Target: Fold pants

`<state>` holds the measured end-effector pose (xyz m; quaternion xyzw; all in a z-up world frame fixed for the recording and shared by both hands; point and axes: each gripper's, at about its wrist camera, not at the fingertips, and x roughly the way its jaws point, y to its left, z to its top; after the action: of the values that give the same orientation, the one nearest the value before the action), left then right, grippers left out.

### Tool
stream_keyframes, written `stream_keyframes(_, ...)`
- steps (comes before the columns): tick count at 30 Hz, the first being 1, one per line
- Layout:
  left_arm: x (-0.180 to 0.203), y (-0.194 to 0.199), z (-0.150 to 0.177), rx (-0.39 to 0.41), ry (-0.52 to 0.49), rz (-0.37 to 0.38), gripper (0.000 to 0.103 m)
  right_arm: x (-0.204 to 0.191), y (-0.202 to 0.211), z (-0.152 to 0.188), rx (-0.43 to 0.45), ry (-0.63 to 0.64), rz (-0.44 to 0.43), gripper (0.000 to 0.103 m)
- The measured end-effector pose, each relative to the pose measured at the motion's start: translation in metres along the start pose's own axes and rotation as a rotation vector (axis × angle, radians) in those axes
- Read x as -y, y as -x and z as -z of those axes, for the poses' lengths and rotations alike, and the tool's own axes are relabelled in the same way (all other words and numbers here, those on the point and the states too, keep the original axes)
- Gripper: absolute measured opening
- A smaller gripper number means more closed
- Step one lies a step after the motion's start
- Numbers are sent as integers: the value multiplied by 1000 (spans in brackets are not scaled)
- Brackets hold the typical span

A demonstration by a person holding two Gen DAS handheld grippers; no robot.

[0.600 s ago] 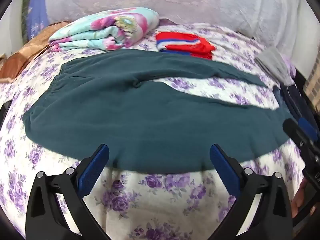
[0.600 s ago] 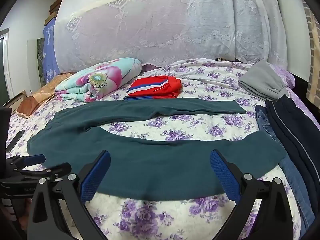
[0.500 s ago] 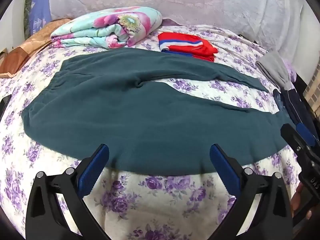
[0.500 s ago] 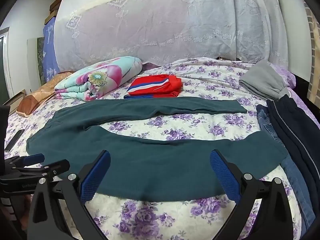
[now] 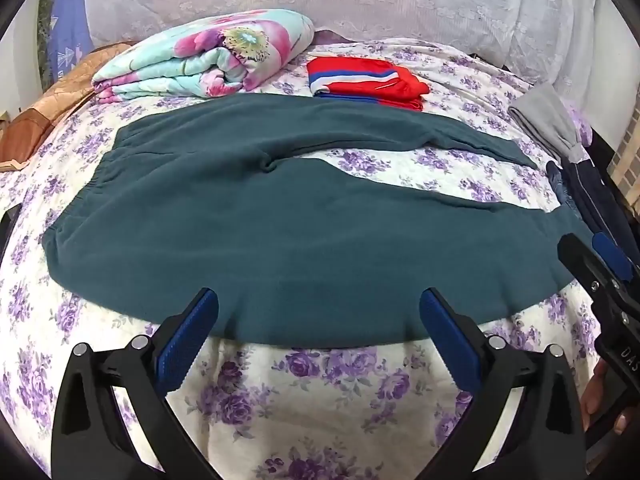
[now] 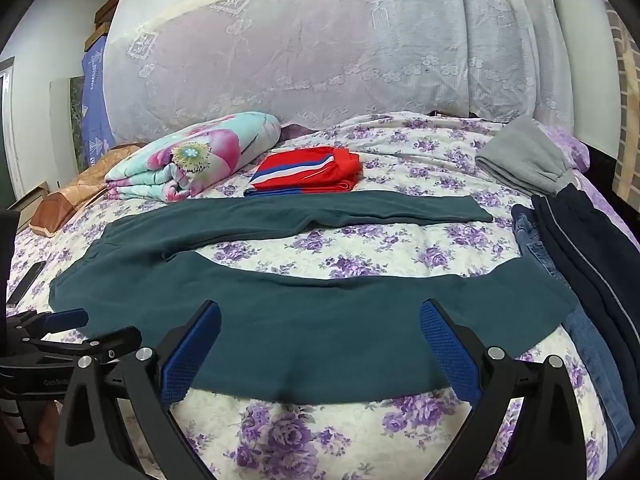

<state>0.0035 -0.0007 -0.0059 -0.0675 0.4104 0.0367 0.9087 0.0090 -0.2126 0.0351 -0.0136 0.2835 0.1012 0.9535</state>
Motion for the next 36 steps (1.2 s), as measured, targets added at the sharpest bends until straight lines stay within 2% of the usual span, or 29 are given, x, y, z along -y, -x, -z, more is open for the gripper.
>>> stream_keyframes(6,2,12,-1,50,-14,-21,98,1,3,2,1,4,-3,100)
stream_keyframes(36,-1,29,3,60,0,-18,98,-9,25,4,2,49,16,100)
